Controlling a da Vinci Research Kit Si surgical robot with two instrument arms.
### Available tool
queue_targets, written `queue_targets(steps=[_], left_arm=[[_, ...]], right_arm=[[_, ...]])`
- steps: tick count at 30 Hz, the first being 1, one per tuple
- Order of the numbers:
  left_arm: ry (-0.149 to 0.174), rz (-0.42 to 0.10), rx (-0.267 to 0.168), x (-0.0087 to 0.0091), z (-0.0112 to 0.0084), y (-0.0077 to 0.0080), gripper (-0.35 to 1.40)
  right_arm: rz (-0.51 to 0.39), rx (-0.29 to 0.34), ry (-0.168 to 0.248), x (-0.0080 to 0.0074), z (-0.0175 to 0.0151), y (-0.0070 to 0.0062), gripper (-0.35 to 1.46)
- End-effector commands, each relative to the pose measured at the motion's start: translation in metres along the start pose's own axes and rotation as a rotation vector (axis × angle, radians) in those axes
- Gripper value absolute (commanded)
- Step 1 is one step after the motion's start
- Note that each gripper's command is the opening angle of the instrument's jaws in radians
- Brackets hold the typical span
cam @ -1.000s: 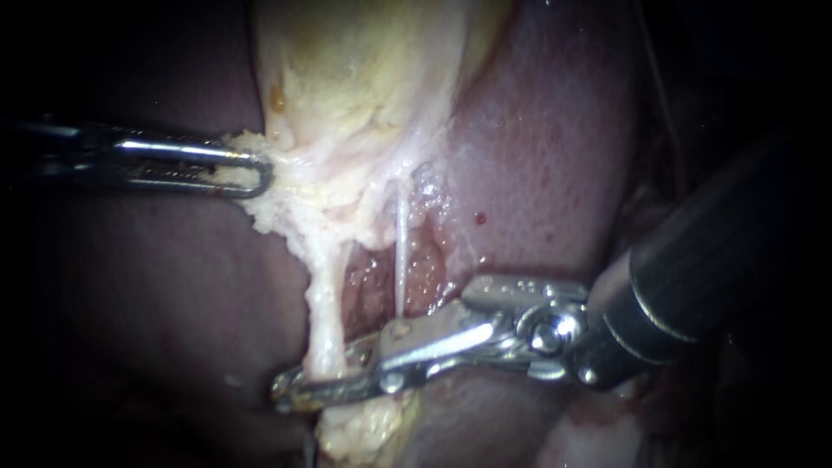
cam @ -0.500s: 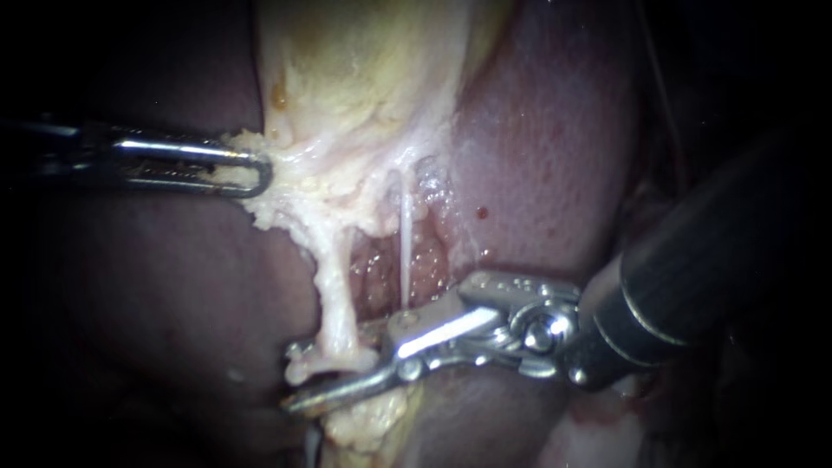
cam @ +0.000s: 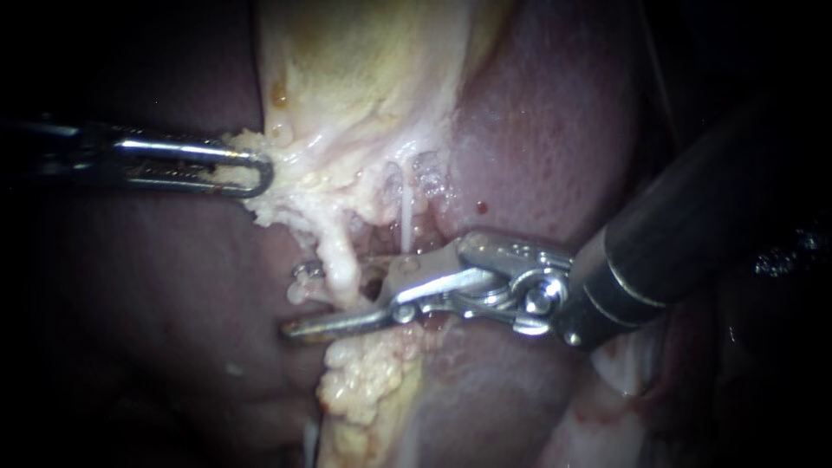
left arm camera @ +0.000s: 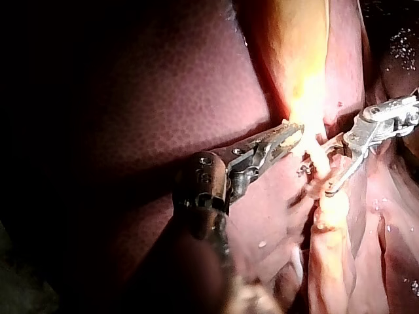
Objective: Going back first clip left tube
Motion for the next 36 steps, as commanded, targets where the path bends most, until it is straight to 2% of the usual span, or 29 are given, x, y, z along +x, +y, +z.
queue_targets(steps=[1,11,18,23,29,36], left_arm=[[-0.001,0.000,-0.002,0.0000,0.0000,0.0000,-0.35],[-0.001,0.000,-0.002,-0.0001,0.0000,0.0000,-0.35],[-0.001,0.000,-0.002,-0.0001,-0.0001,0.0001,-0.35],[-0.001,0.001,-0.002,-0.0002,-0.0001,0.0001,-0.35],[-0.002,0.001,-0.002,-0.0003,-0.0002,0.0001,-0.35],[-0.002,0.001,-0.003,-0.0003,-0.0002,0.0001,-0.35]], right_arm=[[0.000,-0.001,-0.007,-0.0002,0.0000,0.0001,0.50],[-0.022,0.016,-0.017,-0.0010,-0.0001,0.0000,0.50],[-0.027,0.008,-0.052,-0.0014,-0.0008,0.0001,0.50],[-0.030,0.014,-0.075,-0.0025,-0.0013,-0.0001,0.50],[-0.034,0.011,-0.113,-0.0030,-0.0037,-0.0002,0.50],[-0.175,0.031,-0.113,-0.0029,-0.0077,-0.0013,0.50]])
